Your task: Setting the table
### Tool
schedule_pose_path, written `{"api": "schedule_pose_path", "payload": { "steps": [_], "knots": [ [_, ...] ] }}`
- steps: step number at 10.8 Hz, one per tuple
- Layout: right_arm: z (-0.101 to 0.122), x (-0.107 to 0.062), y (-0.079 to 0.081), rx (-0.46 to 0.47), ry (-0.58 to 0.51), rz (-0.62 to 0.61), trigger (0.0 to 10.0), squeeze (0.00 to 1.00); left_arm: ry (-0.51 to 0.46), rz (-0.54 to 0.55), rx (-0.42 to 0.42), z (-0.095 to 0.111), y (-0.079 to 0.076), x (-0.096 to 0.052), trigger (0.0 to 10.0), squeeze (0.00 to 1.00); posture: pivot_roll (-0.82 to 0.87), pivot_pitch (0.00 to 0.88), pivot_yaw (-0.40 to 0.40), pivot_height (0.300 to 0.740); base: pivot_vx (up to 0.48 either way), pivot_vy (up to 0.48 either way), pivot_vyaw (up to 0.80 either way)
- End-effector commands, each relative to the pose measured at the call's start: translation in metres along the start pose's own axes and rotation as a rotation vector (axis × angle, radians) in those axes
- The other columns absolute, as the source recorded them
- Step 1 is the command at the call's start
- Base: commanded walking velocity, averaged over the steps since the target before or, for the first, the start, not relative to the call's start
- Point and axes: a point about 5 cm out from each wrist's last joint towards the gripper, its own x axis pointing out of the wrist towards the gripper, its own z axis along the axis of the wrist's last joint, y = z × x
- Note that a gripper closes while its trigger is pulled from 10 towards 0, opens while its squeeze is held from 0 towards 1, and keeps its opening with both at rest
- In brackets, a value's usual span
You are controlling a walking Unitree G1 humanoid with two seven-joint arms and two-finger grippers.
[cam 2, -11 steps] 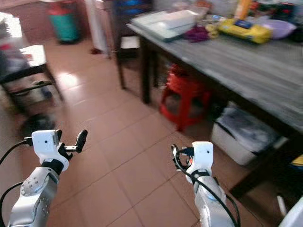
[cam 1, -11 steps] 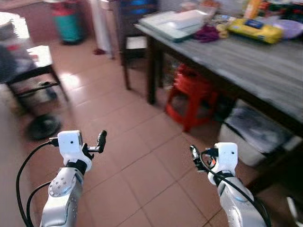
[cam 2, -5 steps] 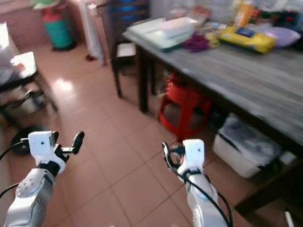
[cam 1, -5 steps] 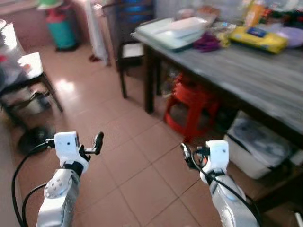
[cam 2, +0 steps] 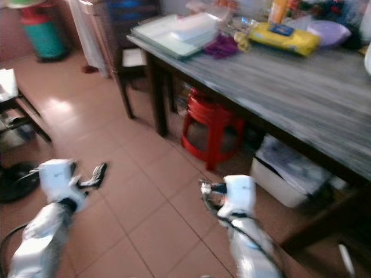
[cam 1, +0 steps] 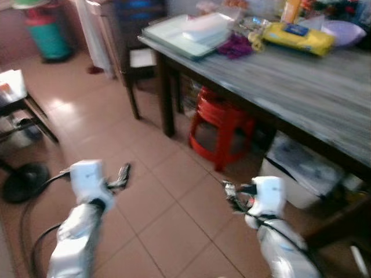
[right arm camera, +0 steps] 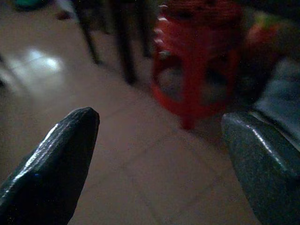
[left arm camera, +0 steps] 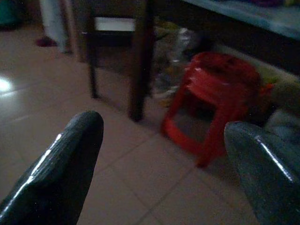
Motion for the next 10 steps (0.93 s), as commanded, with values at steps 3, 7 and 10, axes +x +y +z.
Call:
{"api": "schedule_pose_path", "payload": {
  "steps": [3, 7, 10],
  "knots": [
    [0.001, 0.0021, 0.006, 0.005, -0.005, 0.011, 10.0, 0.0, 0.03, 0.025, 0.009, -0.0048, 0.0088, -0.0041, 10.0, 0.0, -0.04, 0.109, 0.042, 0.74, 0.0, 0.298, -0.8],
    [-0.0004, 0.0011, 0.0072, 0.009, -0.004, 0.011, 10.0, 0.0, 0.04, 0.023, 0.015, -0.0062, 0.0092, -0.006, 10.0, 0.0, -0.04, 0.118, 0.049, 0.74, 0.0, 0.352, -0.8],
    [0.0003, -0.0001, 0.0074, 0.007, -0.016, 0.006, 10.0, 0.0, 0.039, 0.015, 0.026, -0.0057, 0.0072, -0.0058, 10.0, 0.0, -0.04, 0.121, 0.055, 0.74, 0.0, 0.194, -0.53]
  ]
}}
